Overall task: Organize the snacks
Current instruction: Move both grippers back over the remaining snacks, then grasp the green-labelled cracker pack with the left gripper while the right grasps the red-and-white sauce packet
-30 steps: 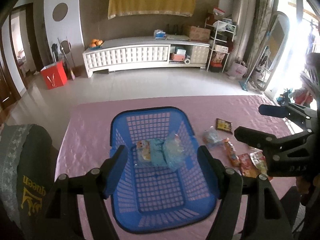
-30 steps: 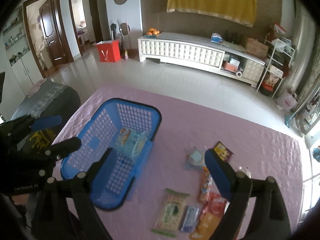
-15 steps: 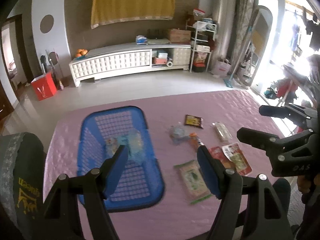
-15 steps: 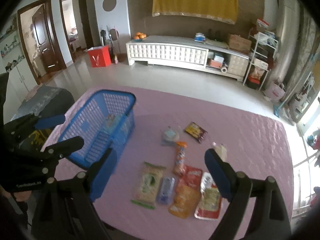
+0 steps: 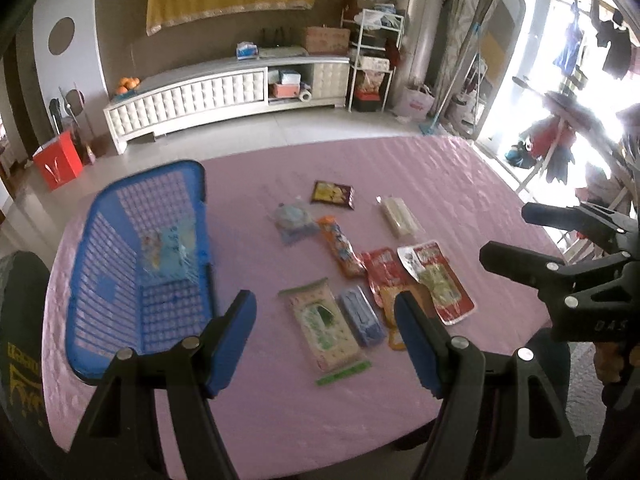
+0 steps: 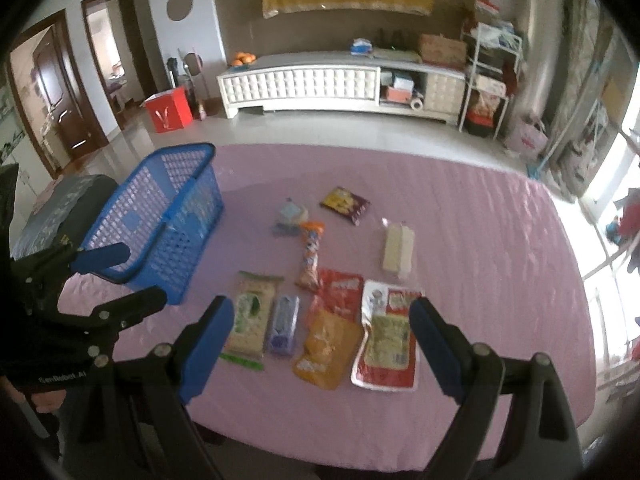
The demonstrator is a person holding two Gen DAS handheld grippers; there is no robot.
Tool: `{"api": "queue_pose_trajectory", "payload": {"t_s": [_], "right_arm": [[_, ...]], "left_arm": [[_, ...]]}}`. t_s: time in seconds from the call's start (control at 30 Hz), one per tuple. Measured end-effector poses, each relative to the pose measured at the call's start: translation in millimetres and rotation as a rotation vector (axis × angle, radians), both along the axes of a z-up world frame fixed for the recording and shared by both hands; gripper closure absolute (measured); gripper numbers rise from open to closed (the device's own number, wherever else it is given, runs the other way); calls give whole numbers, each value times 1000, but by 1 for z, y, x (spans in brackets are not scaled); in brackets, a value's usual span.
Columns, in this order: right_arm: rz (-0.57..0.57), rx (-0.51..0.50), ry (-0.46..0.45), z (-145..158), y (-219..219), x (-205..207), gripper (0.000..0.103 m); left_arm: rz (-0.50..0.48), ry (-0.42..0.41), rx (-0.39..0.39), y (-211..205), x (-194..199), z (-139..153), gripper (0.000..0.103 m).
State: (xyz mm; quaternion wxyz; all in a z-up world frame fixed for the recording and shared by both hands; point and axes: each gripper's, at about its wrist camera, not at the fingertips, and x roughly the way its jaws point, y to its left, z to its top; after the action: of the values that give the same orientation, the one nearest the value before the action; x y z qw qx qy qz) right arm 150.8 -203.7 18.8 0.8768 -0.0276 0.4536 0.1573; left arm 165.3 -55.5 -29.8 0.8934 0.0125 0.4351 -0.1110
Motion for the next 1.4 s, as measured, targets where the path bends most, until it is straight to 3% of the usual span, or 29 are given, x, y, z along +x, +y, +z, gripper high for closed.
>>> {"api": "queue_pose_trajectory", "payload": {"t_s": [0.57,0.7,1.1,1.23,1.4], "right_arm": [[-51,-34,145,-90,-30,-3,11],[-57,-47,146,-100,-32,4,11],[-82,-41,206,-129,-39,24,11],[-101,-32,219,-132,-47,25,11],[-122,-24,221,-130,-54,20,11]], "left_arm": [[-11,146,17,-45,9,-88,34],[37,154,64,-41,18,-106,34],[89,284,88,-26,63,-161,34],[94,311,62,-24,72,-170,34],[94,294,128,-34,78,-174,33]]}}
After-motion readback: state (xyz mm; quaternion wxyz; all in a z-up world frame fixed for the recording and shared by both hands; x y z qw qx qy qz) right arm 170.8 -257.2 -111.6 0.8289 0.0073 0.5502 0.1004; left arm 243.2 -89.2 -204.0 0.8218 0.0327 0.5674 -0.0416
